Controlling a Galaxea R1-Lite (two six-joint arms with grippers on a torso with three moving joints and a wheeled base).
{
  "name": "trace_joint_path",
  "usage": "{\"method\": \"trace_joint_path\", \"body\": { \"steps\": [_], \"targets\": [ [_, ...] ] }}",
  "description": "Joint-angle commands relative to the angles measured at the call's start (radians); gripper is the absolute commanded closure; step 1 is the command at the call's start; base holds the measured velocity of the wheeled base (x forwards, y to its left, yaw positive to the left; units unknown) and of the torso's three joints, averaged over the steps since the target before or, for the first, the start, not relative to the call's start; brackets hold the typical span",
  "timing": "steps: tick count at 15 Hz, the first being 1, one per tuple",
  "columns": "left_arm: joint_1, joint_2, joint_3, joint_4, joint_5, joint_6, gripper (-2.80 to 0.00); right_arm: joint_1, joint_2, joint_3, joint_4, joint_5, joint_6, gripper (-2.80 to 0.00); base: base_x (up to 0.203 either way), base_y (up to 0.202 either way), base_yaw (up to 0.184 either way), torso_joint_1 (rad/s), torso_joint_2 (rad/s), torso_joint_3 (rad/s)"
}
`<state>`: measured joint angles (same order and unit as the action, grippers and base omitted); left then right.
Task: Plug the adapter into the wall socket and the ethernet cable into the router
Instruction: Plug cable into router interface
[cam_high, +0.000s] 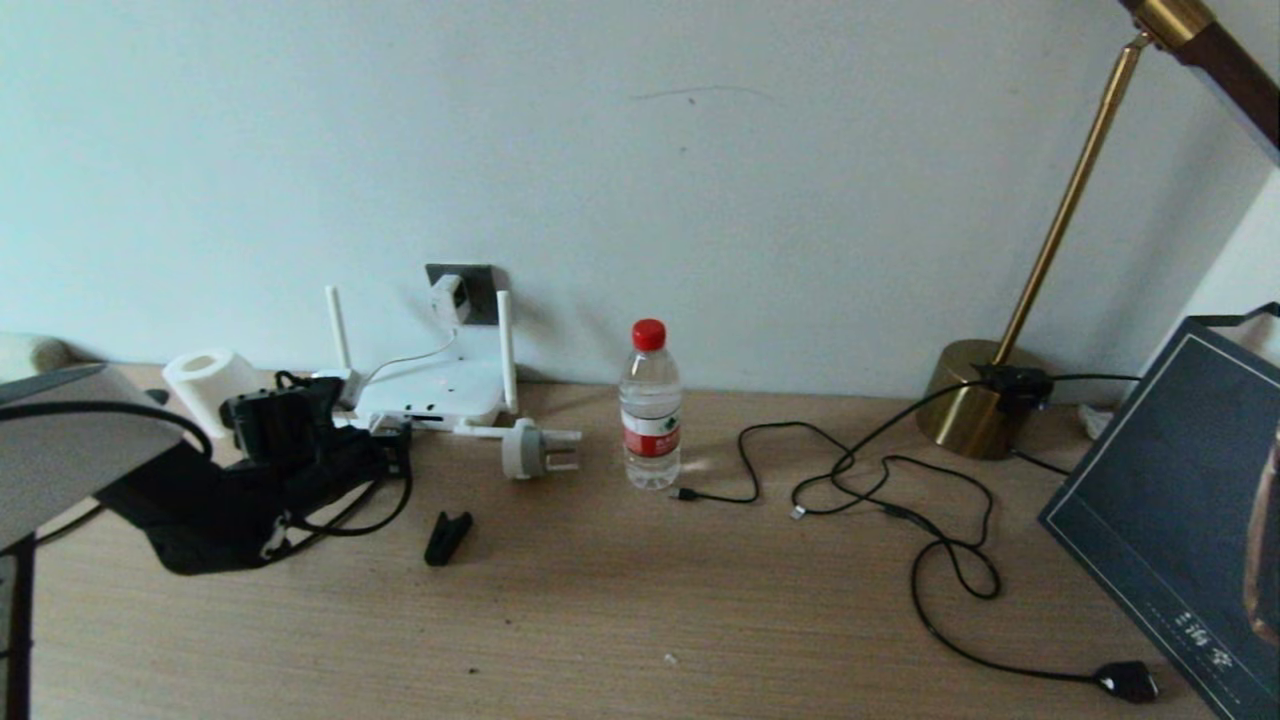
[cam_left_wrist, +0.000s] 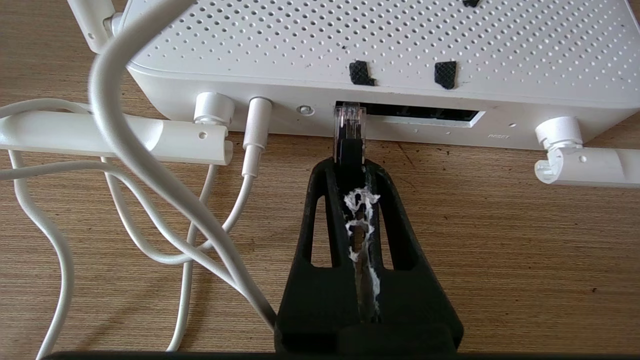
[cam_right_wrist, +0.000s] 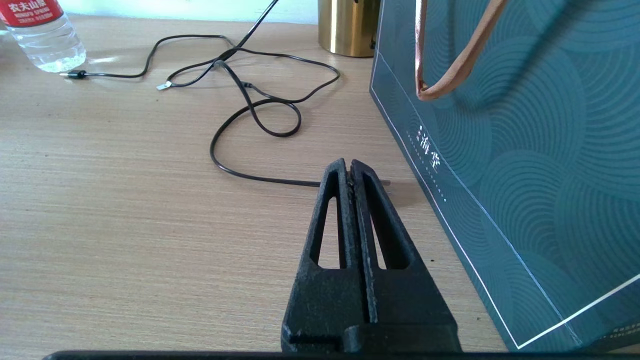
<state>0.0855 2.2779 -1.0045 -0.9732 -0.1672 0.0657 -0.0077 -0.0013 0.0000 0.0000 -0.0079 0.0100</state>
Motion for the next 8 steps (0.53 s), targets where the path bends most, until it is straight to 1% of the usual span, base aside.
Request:
{"method": "trace_joint_path", "body": {
  "steps": [1,8],
  "targets": [
    [0.0,-0.004,-0.002,-0.009,-0.002,0.0,0.0,0.0,0.001,0.0,0.0,0.0,0.001,0.0,0.0,0.0,0.0,0.0,0.0,0.0],
    [0.0,-0.009,-0.003,-0.009,-0.002,0.0,0.0,0.0,0.001,0.0,0.0,0.0,0.0,0.0,0.0,0.0,0.0,0.0,0.0,0.0]
  ]
}}
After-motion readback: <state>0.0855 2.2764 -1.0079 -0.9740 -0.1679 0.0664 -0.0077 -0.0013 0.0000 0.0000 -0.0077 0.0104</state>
